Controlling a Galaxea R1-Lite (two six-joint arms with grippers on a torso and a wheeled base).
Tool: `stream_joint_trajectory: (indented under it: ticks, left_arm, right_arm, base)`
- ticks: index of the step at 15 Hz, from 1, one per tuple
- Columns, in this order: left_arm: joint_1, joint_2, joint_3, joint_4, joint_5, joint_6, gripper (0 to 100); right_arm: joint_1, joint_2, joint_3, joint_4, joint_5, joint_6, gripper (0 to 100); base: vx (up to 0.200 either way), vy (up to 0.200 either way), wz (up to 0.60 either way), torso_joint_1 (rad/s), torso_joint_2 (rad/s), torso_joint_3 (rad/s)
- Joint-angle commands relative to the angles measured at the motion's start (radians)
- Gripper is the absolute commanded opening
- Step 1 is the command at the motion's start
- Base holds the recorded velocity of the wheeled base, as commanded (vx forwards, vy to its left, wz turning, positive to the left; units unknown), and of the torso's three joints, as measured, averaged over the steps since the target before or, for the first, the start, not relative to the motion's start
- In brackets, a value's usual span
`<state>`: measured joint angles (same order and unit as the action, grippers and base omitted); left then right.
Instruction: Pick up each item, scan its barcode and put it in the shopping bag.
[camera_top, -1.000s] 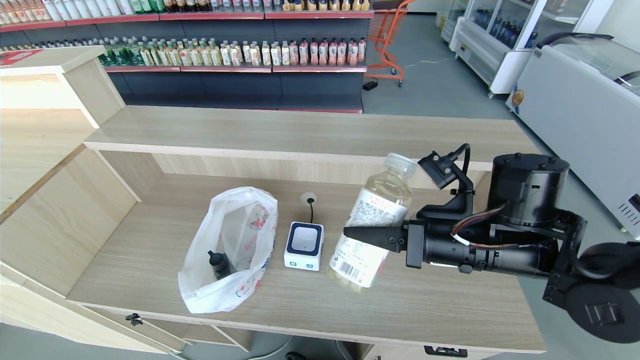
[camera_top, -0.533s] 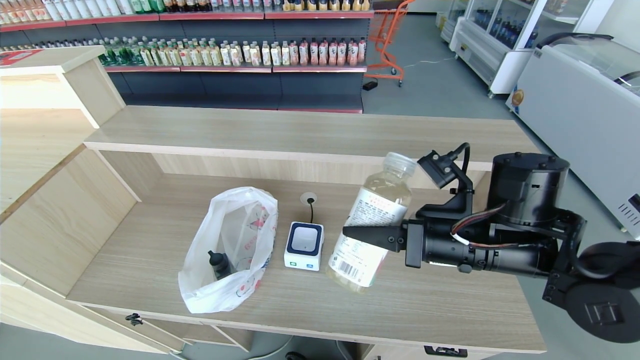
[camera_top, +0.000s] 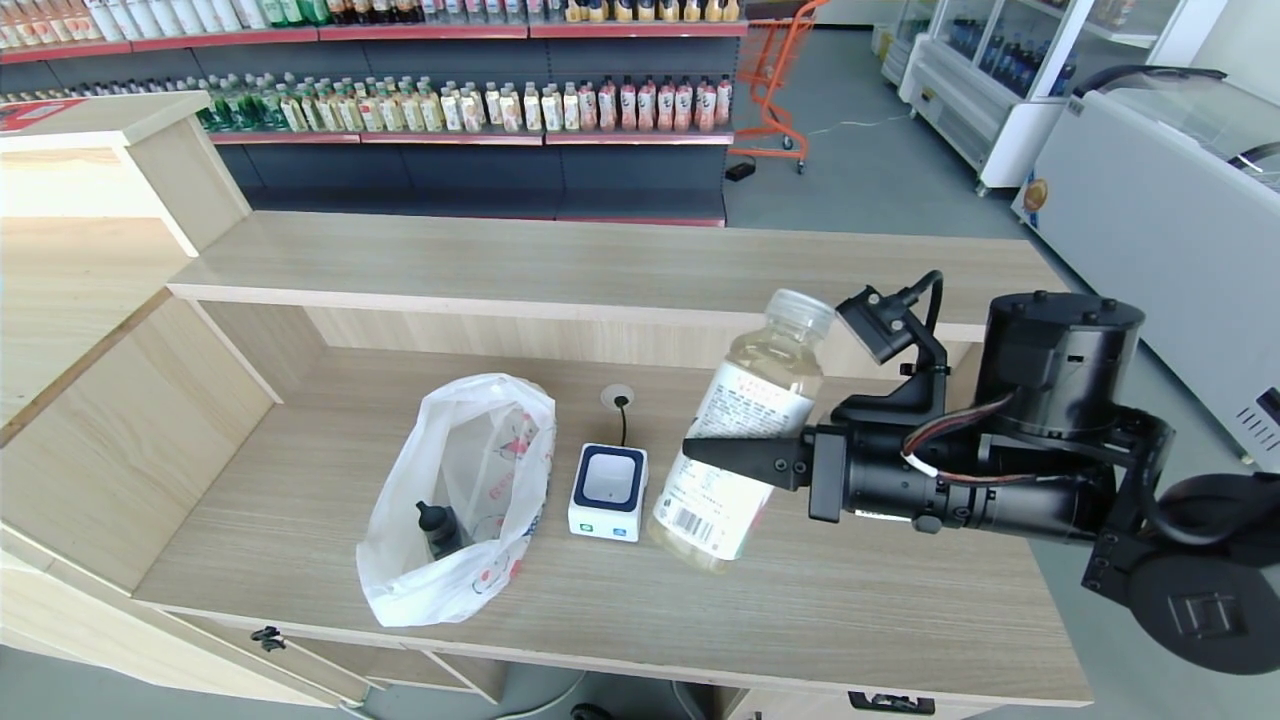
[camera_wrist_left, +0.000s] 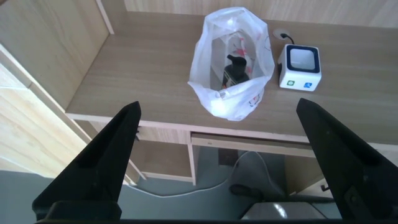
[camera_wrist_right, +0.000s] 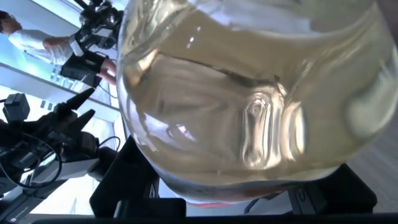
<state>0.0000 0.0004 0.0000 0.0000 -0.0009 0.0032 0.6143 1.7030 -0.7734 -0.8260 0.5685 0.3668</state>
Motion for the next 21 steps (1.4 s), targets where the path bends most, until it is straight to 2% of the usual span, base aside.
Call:
stream_joint_trajectory:
  ticks: [1,5,7,8,9,10,11,12,15,18,21]
  left_arm:
    - [0.0,0.0,0.0,0.0,-0.001,0.0,100]
    - [0.0,0.0,0.0,0.0,0.001,0.0,100]
    - [0.0,0.0,0.0,0.0,-0.001,0.0,100]
    - [0.0,0.0,0.0,0.0,0.001,0.0,100]
    - [0.0,0.0,0.0,0.0,-0.001,0.0,100]
    - [0.0,0.0,0.0,0.0,-0.001,0.0,100]
    - [0.0,0.0,0.0,0.0,-0.001,0.0,100]
    - [0.0,0.0,0.0,0.0,0.001,0.0,100]
    - [0.0,0.0,0.0,0.0,0.001,0.0,100]
    - [0.0,0.0,0.0,0.0,-0.001,0.001,100]
    - [0.0,0.0,0.0,0.0,-0.001,0.0,100]
  right_arm:
    - [-0.004,0.001,-0.006,-0.004,0.001,-0.011,0]
    - [-0.019,-0.013,0.0,-0.004,-0.001,-0.052,0]
    - [-0.085,0.0,0.019,0.004,-0.006,-0.388,0]
    - [-0.103,-0.003,0.036,0.007,-0.012,-0.503,0]
    - [-0.136,-0.003,0.068,-0.002,-0.081,-0.677,0]
    - [-0.156,0.001,0.08,-0.03,-0.119,-0.758,0]
    - [-0.199,0.023,0.102,-0.117,-0.127,-0.827,0]
    - [-0.214,0.044,0.102,-0.191,-0.128,-0.865,0]
    - [-0.261,0.05,0.121,-0.263,-0.125,-1.01,0]
    - [-0.277,0.018,0.223,-0.269,-0.124,-1.01,0]
    - [-0.289,0.01,0.243,-0.277,-0.124,-0.962,0]
  base:
    - [0.0,0.0,0.0,0.0,0.0,0.0]
    - [0.0,0.0,0.0,0.0,0.0,0.0]
    - [0.0,0.0,0.0,0.0,0.0,0.0]
    - [0.0,0.0,0.0,0.0,0.0,0.0]
    - [0.0,0.0,0.0,0.0,0.0,0.0]
    - [0.0,0.0,0.0,0.0,0.0,0.0]
    - [0.0,0.0,0.0,0.0,0.0,0.0]
    - [0.0,0.0,0.0,0.0,0.0,0.0]
    - [0.0,0.0,0.0,0.0,0.0,0.0]
    - [0.0,0.0,0.0,0.0,0.0,0.0]
    - [0.0,0.0,0.0,0.0,0.0,0.0]
